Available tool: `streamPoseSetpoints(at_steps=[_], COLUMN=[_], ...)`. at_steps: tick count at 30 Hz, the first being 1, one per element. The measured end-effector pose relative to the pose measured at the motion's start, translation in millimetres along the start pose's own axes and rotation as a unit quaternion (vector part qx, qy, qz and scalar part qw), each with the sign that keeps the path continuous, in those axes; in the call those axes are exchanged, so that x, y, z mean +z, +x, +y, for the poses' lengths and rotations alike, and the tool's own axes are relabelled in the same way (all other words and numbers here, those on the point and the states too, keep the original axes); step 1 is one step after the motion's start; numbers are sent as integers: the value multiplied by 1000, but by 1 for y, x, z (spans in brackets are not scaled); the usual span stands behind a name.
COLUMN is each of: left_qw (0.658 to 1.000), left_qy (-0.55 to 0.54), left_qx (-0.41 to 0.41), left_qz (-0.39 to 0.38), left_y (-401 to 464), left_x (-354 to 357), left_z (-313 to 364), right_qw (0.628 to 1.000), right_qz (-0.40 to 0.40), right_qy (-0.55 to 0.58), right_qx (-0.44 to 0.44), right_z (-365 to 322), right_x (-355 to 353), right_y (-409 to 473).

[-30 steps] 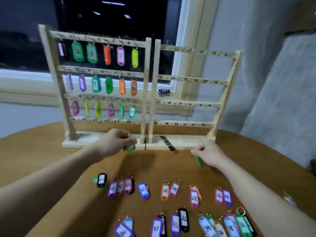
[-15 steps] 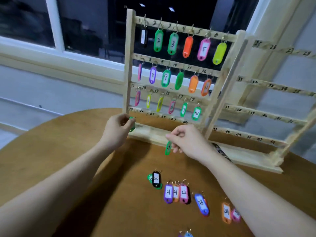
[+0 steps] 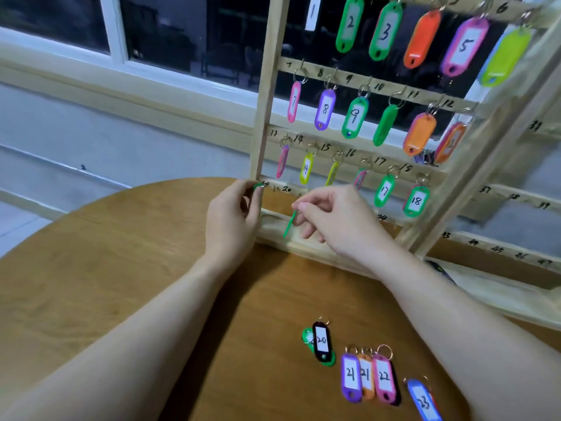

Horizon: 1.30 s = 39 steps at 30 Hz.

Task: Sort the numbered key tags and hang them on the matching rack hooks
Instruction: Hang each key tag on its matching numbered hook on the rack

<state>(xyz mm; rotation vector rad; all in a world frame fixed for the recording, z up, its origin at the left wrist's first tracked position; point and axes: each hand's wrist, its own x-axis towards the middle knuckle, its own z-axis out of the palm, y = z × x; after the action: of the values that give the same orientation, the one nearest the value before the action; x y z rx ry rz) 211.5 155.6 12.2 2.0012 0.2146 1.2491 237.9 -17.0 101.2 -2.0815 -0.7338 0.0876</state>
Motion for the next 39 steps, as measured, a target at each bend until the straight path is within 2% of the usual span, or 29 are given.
streamPoseSetpoints(at_steps=[7,16,30,39], left_qw=[999,989,991,997], left_qy=[-1,87,116,55], left_qx=[36,118,68,46], left_qz=[-8,3,-25,-42], left_y=[0,-4,-5,-6], left_x=[1,6,5,3], left_z=[-4,-3,-6,-2], right_qw=[995,994,991,979], right_qz=[25,42,59,70], right_qy=[-94,-94,-121,-189], right_qx=[3,27,29,17], right_z=[-7,-9,-18,-3], right_x=[4,12,33,32], right_y=[22,35,52,53])
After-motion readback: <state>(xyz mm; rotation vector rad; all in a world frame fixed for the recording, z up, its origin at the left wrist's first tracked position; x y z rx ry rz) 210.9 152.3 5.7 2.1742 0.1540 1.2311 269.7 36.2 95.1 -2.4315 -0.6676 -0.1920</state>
